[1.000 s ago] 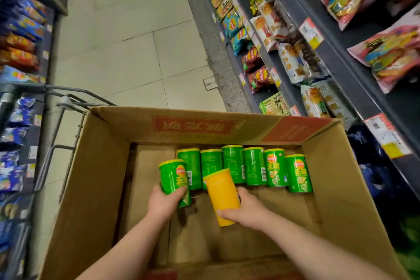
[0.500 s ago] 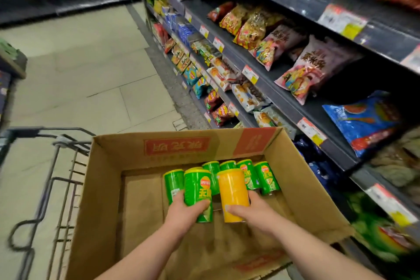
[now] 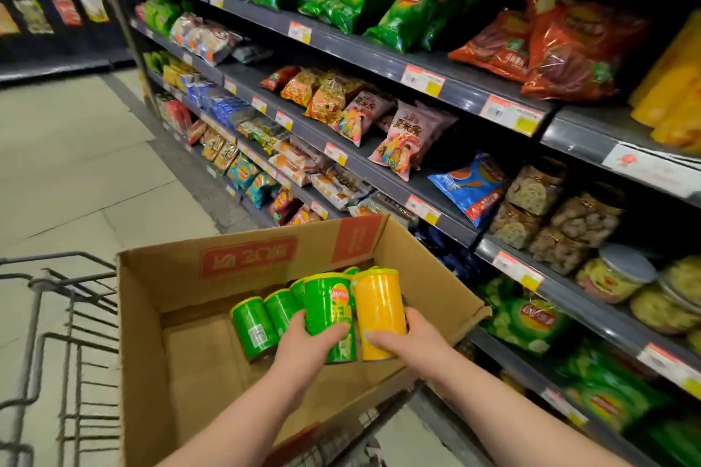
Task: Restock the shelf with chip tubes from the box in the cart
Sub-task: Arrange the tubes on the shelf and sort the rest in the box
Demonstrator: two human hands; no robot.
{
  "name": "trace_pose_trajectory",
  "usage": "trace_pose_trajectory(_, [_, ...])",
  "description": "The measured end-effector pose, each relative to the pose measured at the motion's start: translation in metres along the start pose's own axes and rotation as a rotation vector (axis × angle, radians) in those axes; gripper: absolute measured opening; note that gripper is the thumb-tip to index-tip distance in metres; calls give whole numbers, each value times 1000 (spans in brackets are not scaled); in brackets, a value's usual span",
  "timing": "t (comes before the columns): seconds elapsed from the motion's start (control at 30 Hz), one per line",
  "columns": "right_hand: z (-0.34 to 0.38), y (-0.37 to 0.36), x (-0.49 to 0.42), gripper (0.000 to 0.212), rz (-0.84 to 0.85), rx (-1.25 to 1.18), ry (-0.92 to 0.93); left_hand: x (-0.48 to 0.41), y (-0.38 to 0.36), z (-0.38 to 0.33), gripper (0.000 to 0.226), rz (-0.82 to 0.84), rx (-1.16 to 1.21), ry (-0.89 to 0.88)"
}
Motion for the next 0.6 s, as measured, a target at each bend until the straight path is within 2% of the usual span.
trace_pose_trajectory(0.07, [-8, 4, 15, 63, -35, -27, -14, 10, -9, 0, 105, 35, 21, -3])
trace_pose_trajectory(0.1, [-12, 6, 22, 63, -56, -39, -22, 15, -14, 0, 100, 52, 31, -2])
trace_pose_trajectory(0.17, [-21, 10, 34, 64, -98, -66, -43, 22, -24, -2, 75, 77, 42, -22])
trace_pose_trajectory(0.2, [-26, 12, 40, 64, -119, -90, -58, 27, -28, -3, 72, 93, 34, -29])
trace_pose_trajectory(0.3, [-46, 18, 56, 66, -173, -175, -105, 37, -47, -3, 85, 161, 3, -53])
trace_pose_trajectory(0.47, [-86, 37, 94, 67, -271, -250, -163, 66, -89, -1, 81, 269, -40, -80])
trace_pose_trajectory(0.6, [-132, 58, 142, 61, -371, -336, -221, 95, -140, 10, 88, 393, -100, -92])
Point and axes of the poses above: each hand's wrist, its own x-axis away from the middle knuckle, its own y-axis out of the back of the hand, z = x × y, the point moved 3 cm from there along -x, towards the middle knuckle, and after that the axes turned 13 degrees about x, right-handed, at the moved point
